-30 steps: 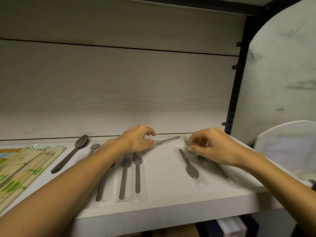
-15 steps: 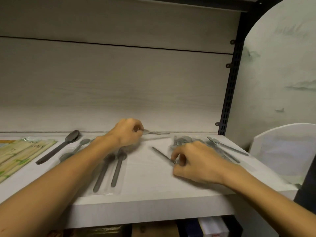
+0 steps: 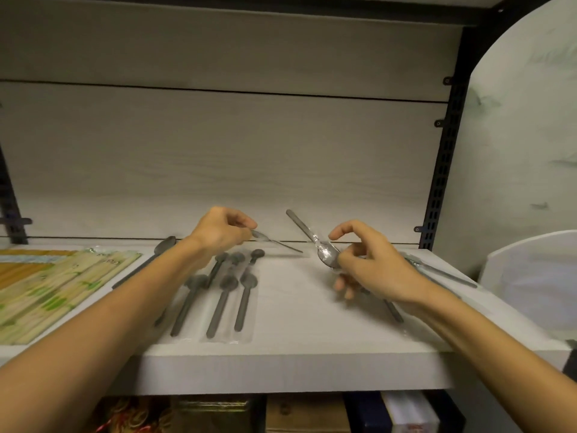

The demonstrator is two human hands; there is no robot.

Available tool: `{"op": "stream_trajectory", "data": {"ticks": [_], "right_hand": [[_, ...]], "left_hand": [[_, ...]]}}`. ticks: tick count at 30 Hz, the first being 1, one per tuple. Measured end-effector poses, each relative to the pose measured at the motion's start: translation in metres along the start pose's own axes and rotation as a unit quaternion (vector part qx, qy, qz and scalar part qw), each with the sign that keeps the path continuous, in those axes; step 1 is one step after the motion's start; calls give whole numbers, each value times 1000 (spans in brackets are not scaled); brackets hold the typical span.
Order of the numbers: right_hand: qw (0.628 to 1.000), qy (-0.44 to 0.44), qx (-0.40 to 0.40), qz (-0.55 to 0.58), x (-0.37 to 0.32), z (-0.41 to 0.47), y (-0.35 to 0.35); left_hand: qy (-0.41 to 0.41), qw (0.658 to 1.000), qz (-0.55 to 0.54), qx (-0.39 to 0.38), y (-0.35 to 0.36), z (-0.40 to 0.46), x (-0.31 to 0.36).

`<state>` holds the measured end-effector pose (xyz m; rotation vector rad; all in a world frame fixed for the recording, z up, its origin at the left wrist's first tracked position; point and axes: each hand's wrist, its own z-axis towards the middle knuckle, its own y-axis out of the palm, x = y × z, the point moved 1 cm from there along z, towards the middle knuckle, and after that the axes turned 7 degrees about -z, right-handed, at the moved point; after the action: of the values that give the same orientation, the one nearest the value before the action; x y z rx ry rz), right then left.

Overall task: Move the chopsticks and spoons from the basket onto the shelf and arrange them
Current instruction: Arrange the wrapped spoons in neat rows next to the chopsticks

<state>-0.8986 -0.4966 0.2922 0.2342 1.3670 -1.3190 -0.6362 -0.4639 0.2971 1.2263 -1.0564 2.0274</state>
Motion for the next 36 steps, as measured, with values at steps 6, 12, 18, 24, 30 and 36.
{"op": "stream_trajectory", "data": {"ticks": [6, 12, 18, 24, 30, 36], "right_hand": [[993, 41, 9, 110, -22, -1, 9], [997, -39, 65, 15, -37, 0, 7], [987, -121, 107, -9, -48, 7, 12], [970, -171, 172, 10, -59, 24, 17], [986, -60, 144, 61, -34, 61, 32], [997, 40, 62, 20, -3, 95, 62]], "left_hand": [[6, 995, -99, 8, -11, 3, 6], [8, 988, -149, 34, -27, 3, 9], [5, 985, -171, 29, -39, -2, 8], [25, 986, -160, 26, -55, -4, -4], [25, 977, -209, 19, -61, -3, -14], [37, 965, -254, 47, -65, 4, -19]]}}
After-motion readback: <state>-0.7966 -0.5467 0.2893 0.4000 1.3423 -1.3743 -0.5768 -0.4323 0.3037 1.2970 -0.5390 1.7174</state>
